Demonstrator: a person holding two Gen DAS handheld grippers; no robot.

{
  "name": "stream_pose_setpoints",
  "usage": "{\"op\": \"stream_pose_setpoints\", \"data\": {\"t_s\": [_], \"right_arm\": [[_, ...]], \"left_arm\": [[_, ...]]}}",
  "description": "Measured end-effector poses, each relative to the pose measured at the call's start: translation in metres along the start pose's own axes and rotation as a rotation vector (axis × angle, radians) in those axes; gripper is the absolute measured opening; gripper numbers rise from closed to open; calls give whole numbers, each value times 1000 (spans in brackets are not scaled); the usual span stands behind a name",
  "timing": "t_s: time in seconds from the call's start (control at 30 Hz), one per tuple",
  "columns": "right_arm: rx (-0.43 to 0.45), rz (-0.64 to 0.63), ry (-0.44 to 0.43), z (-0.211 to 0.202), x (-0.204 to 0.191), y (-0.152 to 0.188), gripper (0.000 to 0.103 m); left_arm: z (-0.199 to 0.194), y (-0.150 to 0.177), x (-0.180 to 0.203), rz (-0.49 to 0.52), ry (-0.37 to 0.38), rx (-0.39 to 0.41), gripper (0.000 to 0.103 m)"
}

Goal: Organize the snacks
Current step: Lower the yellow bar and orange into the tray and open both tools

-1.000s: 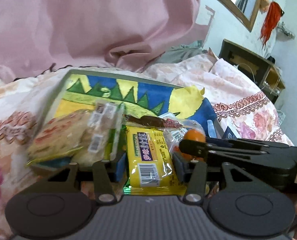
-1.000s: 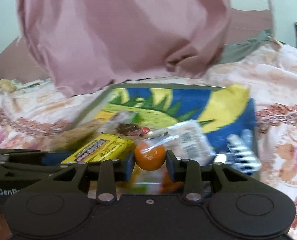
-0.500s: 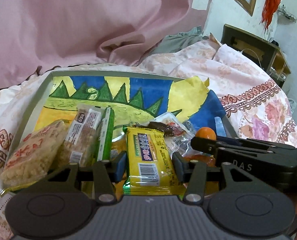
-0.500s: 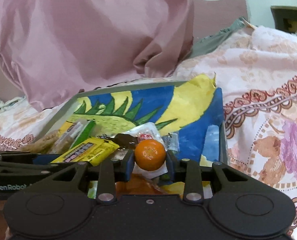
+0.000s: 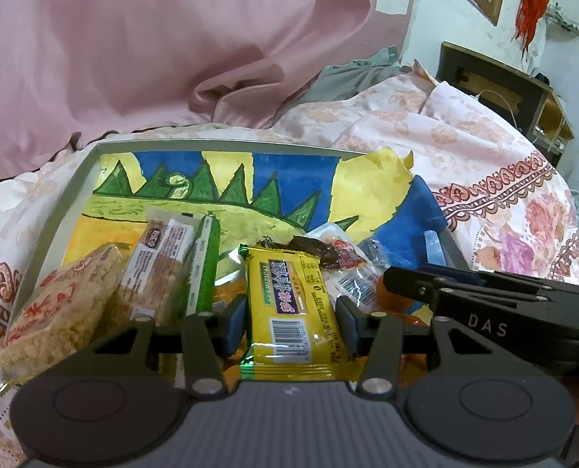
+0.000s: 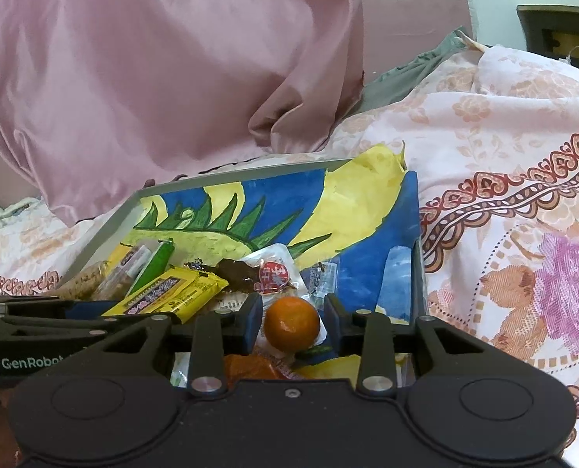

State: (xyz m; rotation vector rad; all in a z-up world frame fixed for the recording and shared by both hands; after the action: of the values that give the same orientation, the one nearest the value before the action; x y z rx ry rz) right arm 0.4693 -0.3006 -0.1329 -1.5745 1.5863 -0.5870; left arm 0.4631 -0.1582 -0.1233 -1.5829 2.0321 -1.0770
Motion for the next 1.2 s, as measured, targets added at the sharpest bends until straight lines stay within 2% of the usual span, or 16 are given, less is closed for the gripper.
{"op": "stream_pose_setpoints", "data": {"t_s": [0.13, 0.23, 0.4, 0.53, 0.57, 0.73, 0.8, 0.97, 1.2], "right_arm": [[7, 8, -4, 0, 0, -1, 39], [17, 20, -12, 0, 0, -3, 47], [33, 38, -10, -3, 1, -6, 67], [46, 64, -3, -4, 6, -5, 74], [53, 74, -5, -5, 7, -6, 80], [66, 101, -5, -5, 5, -4, 91], [70, 115, 5, -4, 6, -3, 97], [83, 151, 2, -3, 7, -1, 99], [31, 216, -72, 0, 1, 2, 102]], "left_arm": [[2, 0, -1, -9, -1, -3, 54], [3, 0, 0, -8, 0, -5, 54], [1, -4, -1, -11, -7, 18, 56], [5, -7, -5, -9, -28, 20, 57], [6, -7, -6, -17, -29, 20, 57], [3, -7, -17, -68, -42, 47, 64], [2, -8, -21, -81, -47, 62, 70], [3, -15, -28, -103, -76, 82, 78], [6, -21, -30, -121, -72, 107, 81]]}}
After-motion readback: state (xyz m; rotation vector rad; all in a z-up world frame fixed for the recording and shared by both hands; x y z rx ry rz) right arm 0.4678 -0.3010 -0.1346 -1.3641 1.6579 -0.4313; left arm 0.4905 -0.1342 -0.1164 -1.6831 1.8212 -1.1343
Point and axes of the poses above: each gripper's, at about its wrist camera, not at the fingertips, and z roughly the way its jaws point, x to its right, y to its underside, the point moved 9 cm from there along z, roughly the way its jaws point, and after that the axes turned 1 degree about z, right-handed, at the moved point
